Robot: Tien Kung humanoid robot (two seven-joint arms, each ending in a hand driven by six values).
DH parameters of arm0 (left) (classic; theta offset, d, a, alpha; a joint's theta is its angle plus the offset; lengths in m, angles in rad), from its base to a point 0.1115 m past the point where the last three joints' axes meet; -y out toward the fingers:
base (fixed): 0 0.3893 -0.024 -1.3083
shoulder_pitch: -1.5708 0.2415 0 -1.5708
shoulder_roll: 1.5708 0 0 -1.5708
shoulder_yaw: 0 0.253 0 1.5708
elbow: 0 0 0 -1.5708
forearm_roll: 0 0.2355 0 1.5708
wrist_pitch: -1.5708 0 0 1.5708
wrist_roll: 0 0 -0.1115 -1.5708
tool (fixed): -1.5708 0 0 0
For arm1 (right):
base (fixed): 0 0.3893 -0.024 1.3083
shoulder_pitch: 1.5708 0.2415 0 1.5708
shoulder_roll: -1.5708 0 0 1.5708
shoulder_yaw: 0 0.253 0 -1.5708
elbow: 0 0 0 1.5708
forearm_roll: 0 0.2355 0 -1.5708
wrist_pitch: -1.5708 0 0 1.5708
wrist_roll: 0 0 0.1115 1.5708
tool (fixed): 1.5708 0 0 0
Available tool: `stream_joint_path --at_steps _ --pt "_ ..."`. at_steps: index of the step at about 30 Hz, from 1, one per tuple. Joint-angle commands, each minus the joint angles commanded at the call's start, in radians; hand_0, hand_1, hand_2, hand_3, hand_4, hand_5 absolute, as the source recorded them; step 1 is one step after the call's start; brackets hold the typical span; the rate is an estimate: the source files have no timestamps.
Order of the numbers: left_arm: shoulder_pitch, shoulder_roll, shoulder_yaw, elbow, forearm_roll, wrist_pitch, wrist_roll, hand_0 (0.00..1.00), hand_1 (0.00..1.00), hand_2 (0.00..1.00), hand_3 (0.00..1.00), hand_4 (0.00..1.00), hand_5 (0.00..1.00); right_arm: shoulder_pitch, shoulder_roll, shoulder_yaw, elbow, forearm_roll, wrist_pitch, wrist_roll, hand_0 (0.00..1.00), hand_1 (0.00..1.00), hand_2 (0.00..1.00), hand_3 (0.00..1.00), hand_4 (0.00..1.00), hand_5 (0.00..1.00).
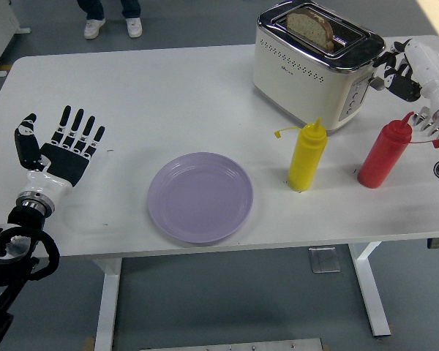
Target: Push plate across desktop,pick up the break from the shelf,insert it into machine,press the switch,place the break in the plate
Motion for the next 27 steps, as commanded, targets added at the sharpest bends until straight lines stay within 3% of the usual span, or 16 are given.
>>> stream_joint_path --at_steps 11,17,18,23,24,27 --pt "0.000 0.000 -0.002 0.000 -0.002 0.000 0.001 0.813 0.758 0.721 0.708 0.641 0.998 0.016 -0.038 0.087 0.058 -0.006 0.017 -0.013 0.256 0.333 0.575 0.481 0.071 0.002" --pt "0.002 0.002 -0.004 0.000 -0.004 0.001 0.001 0.813 0.758 0.721 0.708 0.640 0.998 0.057 -0.070 0.107 0.105 0.015 0.062 -0.066 0.263 0.341 0.571 0.481 0.074 0.002" --pt "0.002 0.002 -0.004 0.000 -0.005 0.001 0.001 0.813 0.758 0.721 0.708 0.640 0.998 0.068 -0.076 0.105 0.113 0.023 0.066 -0.074 0.278 0.396 0.586 0.514 0.219 0.002" --pt "0.002 0.005 -0.003 0.000 -0.007 0.002 0.001 0.813 0.758 0.721 0.708 0.640 0.998 0.149 -0.095 0.071 0.151 0.040 0.072 -0.137 0.278 0.396 0.586 0.514 0.219 0.002" --pt "0.002 0.006 -0.002 0.000 -0.007 0.002 0.001 0.813 0.759 0.721 0.708 0.640 0.998 0.166 -0.096 0.062 0.157 0.041 0.073 -0.152 0.202 0.413 0.607 0.543 0.360 0.002" --pt "0.000 0.009 -0.001 0.000 -0.010 0.002 0.002 0.813 0.759 0.721 0.708 0.640 0.998 0.226 -0.100 0.026 0.172 0.042 0.107 -0.212 0.202 0.413 0.607 0.543 0.360 0.002"
